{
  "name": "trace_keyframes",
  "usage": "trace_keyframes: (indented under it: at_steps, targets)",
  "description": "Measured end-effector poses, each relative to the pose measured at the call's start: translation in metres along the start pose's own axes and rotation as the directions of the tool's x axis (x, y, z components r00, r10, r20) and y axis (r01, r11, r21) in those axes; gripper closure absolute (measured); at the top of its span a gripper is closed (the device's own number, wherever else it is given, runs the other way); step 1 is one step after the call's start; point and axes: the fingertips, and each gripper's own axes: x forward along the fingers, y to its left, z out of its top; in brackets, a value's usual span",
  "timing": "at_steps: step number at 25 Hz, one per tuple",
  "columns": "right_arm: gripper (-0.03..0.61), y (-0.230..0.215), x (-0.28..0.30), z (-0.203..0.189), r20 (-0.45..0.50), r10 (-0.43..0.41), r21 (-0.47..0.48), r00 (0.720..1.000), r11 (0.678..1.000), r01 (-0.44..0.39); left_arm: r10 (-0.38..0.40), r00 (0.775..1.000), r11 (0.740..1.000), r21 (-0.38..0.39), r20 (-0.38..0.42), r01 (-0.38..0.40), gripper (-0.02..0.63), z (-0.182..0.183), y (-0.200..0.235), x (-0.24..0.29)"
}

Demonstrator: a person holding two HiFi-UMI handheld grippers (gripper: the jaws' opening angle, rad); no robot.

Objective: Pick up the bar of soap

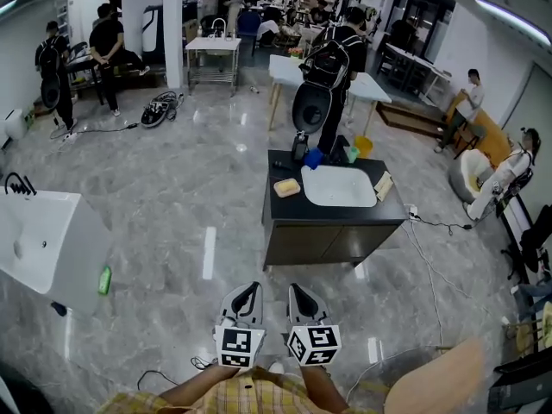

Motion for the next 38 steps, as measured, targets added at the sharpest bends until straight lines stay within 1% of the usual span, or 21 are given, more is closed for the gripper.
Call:
trace_keyframes:
  at_steps: [3,6,10,12,16,23,27,32,35,38]
  targets:
    - [0.558,0.015,0.012,0.003,-0.007,0.011,-0.010,1.000,1.000,-0.011,0.009,1.000,1.000,-0.010,-0.012,-0.010,0.602,-0.002,0.012,-0.001]
    - [0.558,0.020,0.021,0.011,-0.004,0.021,-0.026,1.000,0.999,-0.021,0.027,1.000,1.000,-0.013,-0.005,-0.027,0.601,0.001,0.022,-0.001]
    - [0.558,0.010,0.037,0.008,-0.014,0.028,-0.021,1.000,0.999,-0.028,0.052,0.999,0.998,-0.035,-0.015,-0.053,0.601,-0.004,0.033,0.016]
    - [0.558,-0.001,0.047,0.004,-0.022,0.030,-0.018,0.999,0.999,-0.031,0.051,0.998,0.998,-0.030,-0.024,-0.052,0.601,-0.008,0.031,0.031]
    - [0.558,-0.035,0.075,0.005,-0.024,0.037,-0.007,0.999,0.999,-0.037,0.067,0.997,0.998,-0.014,-0.037,-0.068,0.601,-0.008,0.032,0.073]
    - [0.558,-0.107,0.151,0.027,-0.012,0.065,0.011,0.998,0.998,-0.065,0.115,0.993,0.993,-0.002,-0.034,-0.115,0.601,0.008,0.044,0.175]
    - [0.558,-0.153,0.189,0.045,-0.003,0.072,0.016,0.997,0.997,-0.072,0.110,0.993,0.994,0.011,-0.041,-0.109,0.601,0.018,0.039,0.237]
    - [0.558,-0.203,0.229,0.073,0.018,0.069,0.042,0.997,0.997,-0.070,0.125,0.991,0.992,0.031,-0.045,-0.124,0.601,0.038,0.040,0.299]
    - [0.558,-0.224,0.251,0.073,0.010,0.079,0.058,0.997,0.995,-0.079,0.128,0.990,0.991,0.035,-0.055,-0.126,0.601,0.042,0.039,0.330]
    - [0.558,-0.235,0.266,0.073,-0.001,0.093,0.060,0.996,0.994,-0.093,0.131,0.989,0.991,0.036,-0.065,-0.129,0.601,0.045,0.038,0.350]
